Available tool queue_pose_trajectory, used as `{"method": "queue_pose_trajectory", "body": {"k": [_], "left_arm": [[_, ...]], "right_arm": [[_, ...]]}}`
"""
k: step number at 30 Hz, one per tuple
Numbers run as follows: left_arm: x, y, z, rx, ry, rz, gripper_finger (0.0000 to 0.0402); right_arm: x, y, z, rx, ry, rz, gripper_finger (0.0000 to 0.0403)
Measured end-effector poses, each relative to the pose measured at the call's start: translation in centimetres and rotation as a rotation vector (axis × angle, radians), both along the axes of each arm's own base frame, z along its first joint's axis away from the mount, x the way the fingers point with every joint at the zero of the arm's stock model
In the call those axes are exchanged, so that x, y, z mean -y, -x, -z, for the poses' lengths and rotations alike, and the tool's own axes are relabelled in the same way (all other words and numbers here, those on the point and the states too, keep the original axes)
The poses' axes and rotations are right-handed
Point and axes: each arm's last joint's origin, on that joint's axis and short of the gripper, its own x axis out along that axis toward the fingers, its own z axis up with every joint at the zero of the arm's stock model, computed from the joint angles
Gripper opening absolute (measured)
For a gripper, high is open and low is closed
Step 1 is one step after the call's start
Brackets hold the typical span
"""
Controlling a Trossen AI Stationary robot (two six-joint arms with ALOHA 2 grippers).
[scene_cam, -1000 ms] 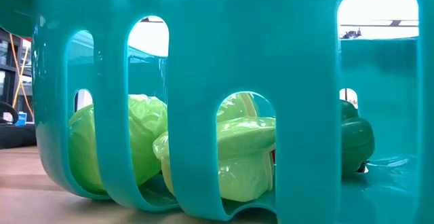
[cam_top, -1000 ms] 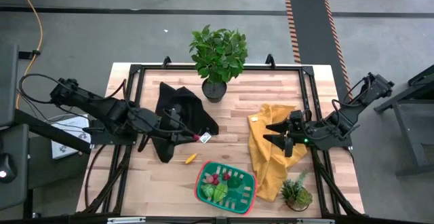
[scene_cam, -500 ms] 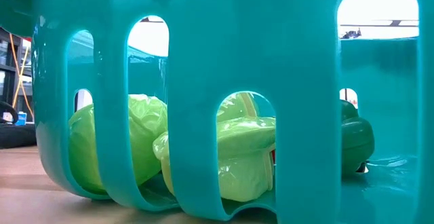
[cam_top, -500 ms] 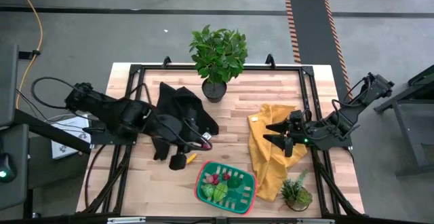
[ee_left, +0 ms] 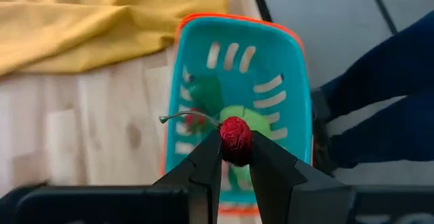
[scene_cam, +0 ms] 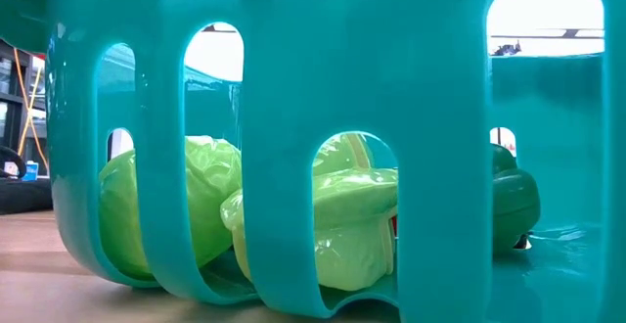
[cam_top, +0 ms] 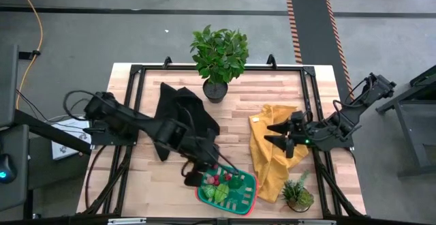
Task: Pick and placing Produce into tupperware
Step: Put the red cherry into the blue bin
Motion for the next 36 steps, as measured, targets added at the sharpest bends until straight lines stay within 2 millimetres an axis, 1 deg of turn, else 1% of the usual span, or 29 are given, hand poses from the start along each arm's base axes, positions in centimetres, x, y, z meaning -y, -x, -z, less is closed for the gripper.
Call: {"method": "queue_pose_trajectory", "body": {"k": [7, 14, 20, 26, 28, 30, 32, 34, 36], "left_arm": [[0.7, -1.9, 3.6, -0.114, 0.018, 0.035, 0.0058], [1.2, -3.3, 6.0, -0.153, 0.028, 0.047, 0.0058], [1.6, -4.5, 7.7, -0.157, 0.047, 0.063, 0.0058], [1.8, -5.1, 9.4, -0.197, 0.05, 0.068, 0.0058], [2.0, -5.6, 10.0, -0.182, 0.058, 0.072, 0.0058], [1.9, -5.4, 10.5, -0.224, 0.049, 0.07, 0.0058], [2.1, -6.0, 10.8, -0.196, 0.06, 0.071, 0.0058], [2.0, -5.7, 11.4, -0.24, 0.06, 0.069, 0.0058], [2.2, -6.1, 11.8, -0.228, 0.074, 0.078, 0.0058]], "right_arm": [[-0.2, -0.3, 0.3, -0.012, 0.007, -0.007, 0.027], [-0.4, -0.4, 0.4, -0.024, 0.013, -0.021, 0.027], [-0.4, -0.4, 0.5, -0.028, 0.019, -0.022, 0.027], [-0.4, -0.4, 0.5, -0.032, 0.022, -0.022, 0.027], [-0.4, -0.4, 0.5, -0.033, 0.025, -0.023, 0.027], [-0.4, -0.4, 0.5, -0.033, 0.026, -0.023, 0.027], [-0.4, -0.4, 0.5, -0.035, 0.029, -0.023, 0.027], [-0.4, -0.4, 0.5, -0.034, 0.033, -0.025, 0.027], [-0.4, -0.4, 0.5, -0.036, 0.038, -0.027, 0.027]]}}
